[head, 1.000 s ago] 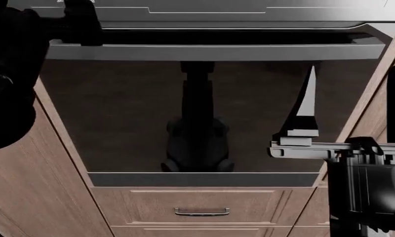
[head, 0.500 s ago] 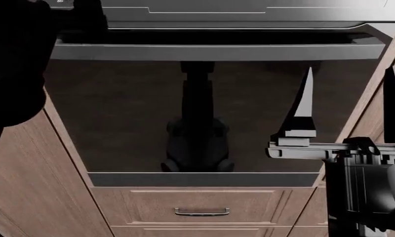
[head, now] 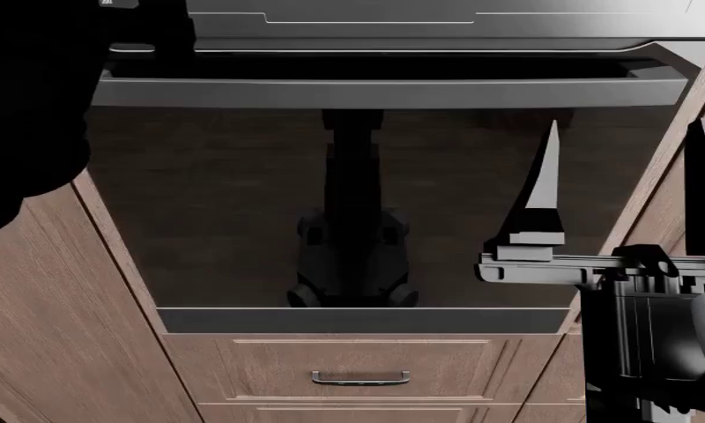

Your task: Preheat the oven by turning the temperature knob.

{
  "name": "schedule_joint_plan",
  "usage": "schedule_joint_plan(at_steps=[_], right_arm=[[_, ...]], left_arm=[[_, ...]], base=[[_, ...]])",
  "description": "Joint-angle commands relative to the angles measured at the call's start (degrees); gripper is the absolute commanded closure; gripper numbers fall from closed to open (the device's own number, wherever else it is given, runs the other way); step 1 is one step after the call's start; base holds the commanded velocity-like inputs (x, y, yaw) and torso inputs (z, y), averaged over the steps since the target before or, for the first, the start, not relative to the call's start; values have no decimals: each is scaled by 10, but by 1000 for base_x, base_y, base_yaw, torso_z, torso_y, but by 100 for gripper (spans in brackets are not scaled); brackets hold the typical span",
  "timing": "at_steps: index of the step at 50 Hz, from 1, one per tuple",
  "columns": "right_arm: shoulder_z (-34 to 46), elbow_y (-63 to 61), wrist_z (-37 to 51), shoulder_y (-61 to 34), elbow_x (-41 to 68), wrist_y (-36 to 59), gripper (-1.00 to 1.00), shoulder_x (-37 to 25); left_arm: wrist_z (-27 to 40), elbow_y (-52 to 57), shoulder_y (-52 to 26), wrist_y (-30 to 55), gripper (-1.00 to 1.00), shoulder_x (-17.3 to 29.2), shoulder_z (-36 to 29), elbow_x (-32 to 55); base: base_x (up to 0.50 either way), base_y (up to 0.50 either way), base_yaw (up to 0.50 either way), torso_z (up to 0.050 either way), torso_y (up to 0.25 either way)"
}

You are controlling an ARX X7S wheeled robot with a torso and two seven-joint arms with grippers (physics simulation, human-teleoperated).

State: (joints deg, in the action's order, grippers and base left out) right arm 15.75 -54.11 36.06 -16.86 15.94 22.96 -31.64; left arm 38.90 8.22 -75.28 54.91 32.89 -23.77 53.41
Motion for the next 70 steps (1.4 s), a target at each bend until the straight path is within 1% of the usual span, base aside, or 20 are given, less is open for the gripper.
schedule_joint_plan(at_steps=[1,30,47,70], right_arm=[[1,0,2,0,1,0,-100,-2],[4,4,5,-2,4,-4,-100,-4],[5,5,7,0,4,-7,-100,-7],[8,4,10,-2,5,-7,-100,-9]], left_arm=[[-12,-25,-14,-1,-100,-3,-11,-11],[-33,-72,-34,-12,-100,-18,-28,-28],[-40,-98,-30,-25,-100,-23,-33,-39],[-47,-104,-39,-27,-100,-24,-41,-44]], base=[[0,0,0,0,0],[0,0,0,0,0],[0,0,0,0,0],[0,0,0,0,0]])
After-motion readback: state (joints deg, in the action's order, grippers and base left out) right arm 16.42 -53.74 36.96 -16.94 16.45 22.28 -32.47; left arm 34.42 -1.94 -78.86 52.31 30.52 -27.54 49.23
